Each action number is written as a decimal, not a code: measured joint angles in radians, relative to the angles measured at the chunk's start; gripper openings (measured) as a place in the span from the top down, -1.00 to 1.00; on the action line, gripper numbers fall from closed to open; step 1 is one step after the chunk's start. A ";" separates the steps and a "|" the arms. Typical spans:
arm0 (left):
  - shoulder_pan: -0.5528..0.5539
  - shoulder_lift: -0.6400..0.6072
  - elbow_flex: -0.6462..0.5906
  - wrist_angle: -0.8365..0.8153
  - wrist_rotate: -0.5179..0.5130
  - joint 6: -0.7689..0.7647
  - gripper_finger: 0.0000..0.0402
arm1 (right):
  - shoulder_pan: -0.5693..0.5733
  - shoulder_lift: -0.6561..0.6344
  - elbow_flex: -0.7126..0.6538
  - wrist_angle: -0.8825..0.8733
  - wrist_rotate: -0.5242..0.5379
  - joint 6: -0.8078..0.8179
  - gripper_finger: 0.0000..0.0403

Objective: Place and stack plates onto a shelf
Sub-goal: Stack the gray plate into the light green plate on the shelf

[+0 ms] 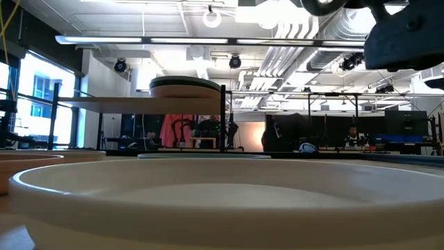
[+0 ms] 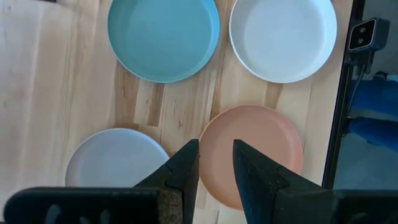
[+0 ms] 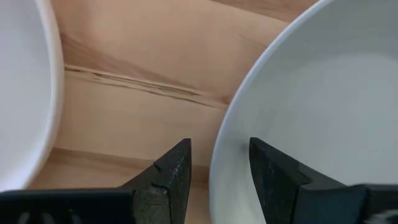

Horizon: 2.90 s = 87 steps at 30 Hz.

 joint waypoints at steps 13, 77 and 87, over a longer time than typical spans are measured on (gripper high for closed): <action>0.000 0.000 0.000 0.000 0.000 0.000 0.57 | -0.001 0.013 0.001 -0.016 -0.008 -0.001 0.33; 0.348 -0.001 -0.001 -0.046 0.020 -0.069 0.57 | -0.323 -0.106 0.550 -0.401 0.467 -0.983 1.00; 0.566 -0.001 -0.001 -0.015 0.068 -0.175 0.57 | -0.455 -0.212 0.550 -0.401 0.481 -1.443 1.00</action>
